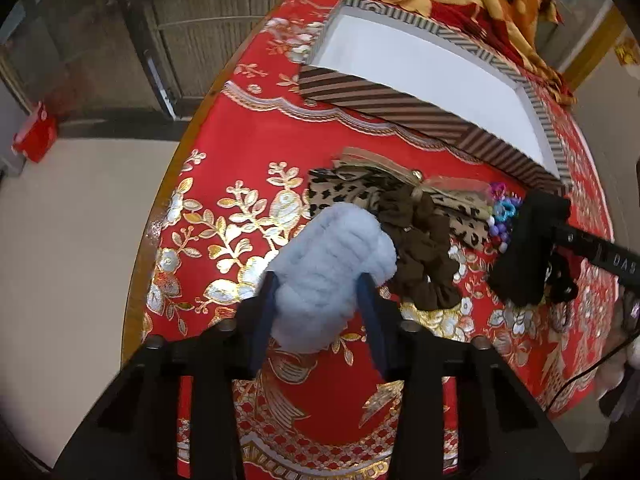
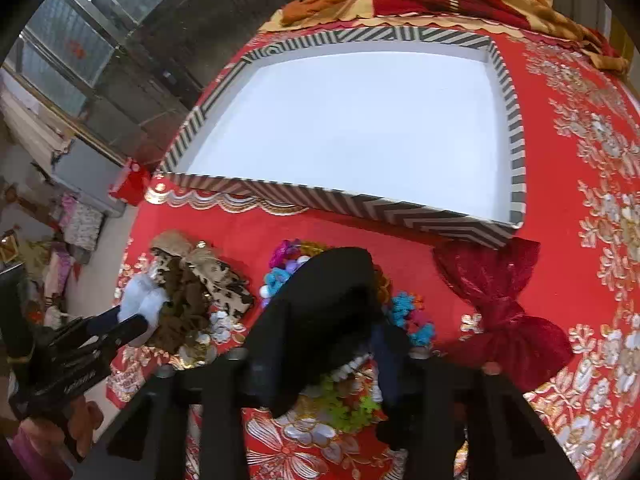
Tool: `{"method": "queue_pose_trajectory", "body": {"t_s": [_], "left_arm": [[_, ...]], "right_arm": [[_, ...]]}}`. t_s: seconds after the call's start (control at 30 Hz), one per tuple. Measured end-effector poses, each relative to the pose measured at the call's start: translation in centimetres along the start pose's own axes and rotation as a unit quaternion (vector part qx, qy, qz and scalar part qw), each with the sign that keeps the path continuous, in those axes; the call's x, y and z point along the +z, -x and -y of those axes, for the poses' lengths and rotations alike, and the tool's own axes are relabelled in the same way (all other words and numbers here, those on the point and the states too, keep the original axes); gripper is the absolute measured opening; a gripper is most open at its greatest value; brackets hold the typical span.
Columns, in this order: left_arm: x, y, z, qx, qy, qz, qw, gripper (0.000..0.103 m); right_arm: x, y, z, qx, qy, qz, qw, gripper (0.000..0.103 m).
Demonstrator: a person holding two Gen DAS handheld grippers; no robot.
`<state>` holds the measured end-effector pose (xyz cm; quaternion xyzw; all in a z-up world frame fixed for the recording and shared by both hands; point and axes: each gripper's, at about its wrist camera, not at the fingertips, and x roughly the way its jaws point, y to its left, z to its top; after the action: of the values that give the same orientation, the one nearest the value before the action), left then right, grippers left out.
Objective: Organize jewelry
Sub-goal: 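Grasp the pale blue fuzzy scrunchie with left tool while right tool grasps black velvet clip, then carry both items into the white tray and open both tools to release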
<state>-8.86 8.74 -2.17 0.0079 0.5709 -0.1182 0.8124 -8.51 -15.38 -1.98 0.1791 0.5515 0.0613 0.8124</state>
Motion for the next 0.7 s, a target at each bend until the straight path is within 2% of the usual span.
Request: {"method": "queue_pose_trajectory", "body": {"t_s": [0.07, 0.17, 0.43, 0.57, 0.7], "left_arm": [[0.1, 0.3, -0.3, -0.007, 0.005, -0.001, 1.0000, 0.023], [0.0, 1.0, -0.4, -0.012, 0.008, 0.001, 0.9999, 0.016], [0.6, 3.8, -0.5, -0.023, 0.014, 0.021, 0.9994, 0.013], [0.6, 3.7, -0.5, -0.030, 0.017, 0.011, 0.9993, 0.013], [0.6, 4.6, -0.1, -0.034, 0.014, 0.017, 0.9992, 0.013]], "right_arm": [[-0.1, 0.4, -0.1, 0.009, 0.003, 0.006, 1.000, 0.019], [-0.2, 1.1, -0.4, 0.021, 0.006, 0.010, 1.000, 0.017], [0.2, 4.8, -1.4, 0.043, 0.017, 0.048, 0.998, 0.017], [0.6, 6.0, -1.4, 0.046, 0.017, 0.058, 0.997, 0.017], [0.9, 6.7, -1.2, 0.053, 0.013, 0.061, 0.997, 0.017]]}}
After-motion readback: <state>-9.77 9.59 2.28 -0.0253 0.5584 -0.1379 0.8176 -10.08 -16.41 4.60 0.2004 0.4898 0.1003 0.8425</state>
